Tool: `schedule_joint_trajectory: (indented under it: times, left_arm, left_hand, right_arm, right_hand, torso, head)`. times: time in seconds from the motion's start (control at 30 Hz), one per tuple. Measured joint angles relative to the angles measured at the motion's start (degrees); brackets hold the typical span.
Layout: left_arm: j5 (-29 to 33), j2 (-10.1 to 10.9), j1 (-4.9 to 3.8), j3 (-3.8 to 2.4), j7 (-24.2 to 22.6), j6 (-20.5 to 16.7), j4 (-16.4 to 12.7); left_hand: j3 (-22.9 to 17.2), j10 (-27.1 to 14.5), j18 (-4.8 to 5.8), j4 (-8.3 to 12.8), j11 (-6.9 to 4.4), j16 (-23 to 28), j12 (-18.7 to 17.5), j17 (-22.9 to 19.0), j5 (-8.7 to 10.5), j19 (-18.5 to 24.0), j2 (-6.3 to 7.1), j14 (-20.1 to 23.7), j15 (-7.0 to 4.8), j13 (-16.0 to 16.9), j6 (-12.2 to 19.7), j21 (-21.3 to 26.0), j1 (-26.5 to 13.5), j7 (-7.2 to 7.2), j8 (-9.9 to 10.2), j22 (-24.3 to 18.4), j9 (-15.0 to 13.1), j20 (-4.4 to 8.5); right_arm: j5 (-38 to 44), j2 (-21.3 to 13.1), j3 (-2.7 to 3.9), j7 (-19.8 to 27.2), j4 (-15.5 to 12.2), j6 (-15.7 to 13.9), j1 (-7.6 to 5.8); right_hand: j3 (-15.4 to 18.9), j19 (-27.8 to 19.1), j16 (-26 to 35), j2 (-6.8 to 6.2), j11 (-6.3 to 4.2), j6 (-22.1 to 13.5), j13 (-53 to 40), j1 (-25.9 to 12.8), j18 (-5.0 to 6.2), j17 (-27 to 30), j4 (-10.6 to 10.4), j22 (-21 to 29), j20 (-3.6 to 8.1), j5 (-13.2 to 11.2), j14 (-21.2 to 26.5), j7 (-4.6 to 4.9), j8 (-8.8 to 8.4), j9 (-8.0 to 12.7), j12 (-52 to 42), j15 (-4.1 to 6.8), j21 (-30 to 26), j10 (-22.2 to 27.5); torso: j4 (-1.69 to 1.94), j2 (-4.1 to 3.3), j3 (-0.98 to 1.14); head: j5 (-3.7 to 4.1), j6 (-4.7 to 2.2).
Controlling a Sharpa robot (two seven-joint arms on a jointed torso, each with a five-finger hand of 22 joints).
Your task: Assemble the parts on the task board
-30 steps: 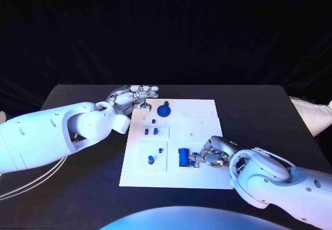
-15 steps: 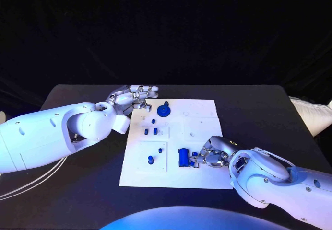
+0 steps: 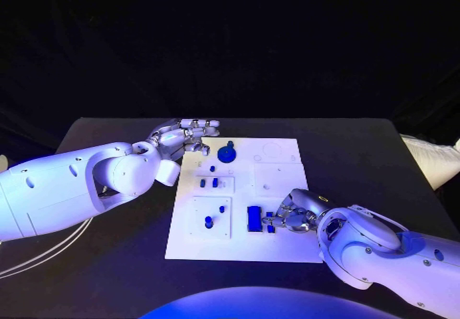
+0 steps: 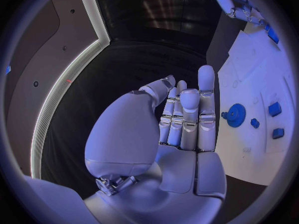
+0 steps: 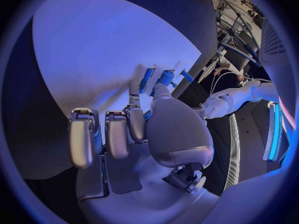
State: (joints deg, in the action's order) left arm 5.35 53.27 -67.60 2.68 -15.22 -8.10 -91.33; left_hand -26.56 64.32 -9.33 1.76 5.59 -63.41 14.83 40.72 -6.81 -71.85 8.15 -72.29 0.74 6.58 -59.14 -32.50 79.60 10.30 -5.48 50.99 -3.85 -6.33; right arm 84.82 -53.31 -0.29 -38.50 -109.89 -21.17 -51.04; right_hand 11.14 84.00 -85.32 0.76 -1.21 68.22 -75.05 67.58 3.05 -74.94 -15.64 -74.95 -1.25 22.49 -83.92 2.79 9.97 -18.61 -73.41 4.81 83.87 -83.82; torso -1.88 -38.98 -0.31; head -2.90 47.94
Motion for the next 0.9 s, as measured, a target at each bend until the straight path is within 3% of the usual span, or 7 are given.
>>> schedule_joint_trajectory:
  times: [0.37, 0.6, 0.73, 0.8, 0.83, 0.9]
  left_arm:
    - [0.00, -0.01, 0.00, 0.00, 0.04, 0.00, 0.02]
    - [0.00, -0.01, 0.00, 0.01, 0.05, 0.00, 0.02]
    - [0.00, -0.01, 0.00, 0.03, 0.05, 0.00, 0.23]
    - [0.00, -0.09, 0.04, 0.05, 0.03, 0.00, 0.58]
    - [0.00, -0.14, 0.07, 0.06, -0.01, -0.01, 0.74]
    - [0.00, -0.28, 0.18, 0.07, -0.10, -0.05, 1.16]
  left_hand:
    - [0.00, 0.00, 0.00, 0.00, 0.00, 0.00, 0.00, 0.00, 0.00, 0.00, 0.00, 0.00, 0.00, 0.00, 0.00, 0.00, 0.00, 0.00, 0.00, 0.00, 0.00, 0.00]
    - [0.00, 0.00, 0.00, 0.00, 0.00, 0.00, 0.00, 0.00, 0.00, 0.00, 0.00, 0.00, 0.00, 0.00, 0.00, 0.00, 0.00, 0.00, 0.00, 0.00, 0.00, 0.00]
    - [0.00, -0.04, 0.00, 0.00, 0.04, 0.00, 0.00, -0.10, 0.00, 0.00, -0.03, 0.00, 0.00, 0.00, 0.07, 0.00, -0.03, -0.07, 0.00, 0.00, 0.00, 0.00]
    - [0.00, -0.23, 0.00, 0.00, 0.23, 0.00, 0.00, -0.24, 0.00, 0.00, -0.25, 0.00, 0.00, 0.00, 0.20, 0.00, -0.25, -0.19, 0.00, 0.00, 0.00, 0.00]
    - [0.12, -0.24, 0.00, -0.12, 0.23, 0.00, 0.00, -0.36, 0.00, 0.00, -0.33, 0.05, 0.05, -0.01, 0.20, 0.00, -0.33, -0.19, 0.00, -0.01, 0.00, 0.00]
    - [0.46, -0.37, 0.01, -0.47, 0.12, 0.17, 0.19, -0.90, 0.00, 0.12, -0.13, 0.67, 0.15, -0.01, 0.20, 0.25, -0.63, -0.19, 0.00, -0.11, 0.00, -0.12]
  right_arm:
    - [-0.08, -0.07, -0.01, 0.30, 0.05, -0.14, 0.01]
    - [-1.00, -1.64, -0.06, 2.57, -0.19, -1.08, 0.06]
    - [-5.44, -3.22, -0.03, 8.14, 0.43, -2.35, 0.03]
    - [-10.44, -3.79, -0.01, 12.76, 1.59, -2.94, -0.39]
    - [-13.00, -3.94, 0.02, 14.82, 2.24, -3.17, -0.72]
    - [-18.89, -4.06, 0.12, 19.22, 3.77, -3.60, -1.51]
  right_hand:
    - [0.74, 0.00, 0.00, -0.01, 0.00, -0.42, -0.01, -0.01, 0.00, 0.01, -0.74, 0.01, 0.00, -0.14, 0.00, 0.00, 0.24, 0.07, 0.15, 0.00, 0.00, 0.00]
    - [1.74, 0.00, 0.00, -0.01, 0.00, -1.78, -0.06, -0.01, 0.00, 0.01, -0.79, 0.01, 0.00, -3.45, 0.00, 0.45, -0.38, 0.29, 0.32, 0.00, -0.01, 0.00]
    - [1.79, 0.01, 1.88, -0.54, 0.94, -4.63, -0.27, 1.70, 0.00, 0.01, 0.11, 0.01, -0.05, -5.42, -0.09, 1.53, -2.12, 1.01, 3.26, -0.35, -2.15, 0.23]
    - [1.43, -0.79, 3.74, -0.51, 1.79, -6.36, -2.56, 3.87, 0.00, 0.02, 1.31, 0.30, -0.95, -5.83, -0.22, 2.24, -3.15, 1.50, 6.71, -0.86, -4.14, 1.54]
    - [1.25, -2.23, 5.84, -0.10, 2.03, -7.17, -4.63, 5.24, 0.56, 1.30, 1.97, 2.61, -1.23, -6.23, -0.09, 2.62, -3.60, 1.78, 11.17, -1.16, -6.39, 3.23]
    - [0.98, -5.41, 10.53, 1.48, 2.39, -8.40, 4.09, 8.33, 2.31, 6.11, 3.17, 8.42, -1.62, -6.74, -0.14, 3.26, -4.27, 2.29, 18.83, -1.64, -11.44, 6.79]
  torso:
    - [0.01, -0.01, -0.01]
    - [0.00, -0.01, 0.01]
    - [-0.07, 0.10, -0.01]
    - [-0.13, 0.27, -0.03]
    - [-0.16, 0.37, -0.07]
    - [-0.25, 0.67, -0.13]
  head:
    - [0.01, -0.08]
    - [0.07, -0.23]
    - [0.10, -0.45]
    - [0.20, -0.65]
    - [0.27, -0.79]
    - [0.45, -1.11]
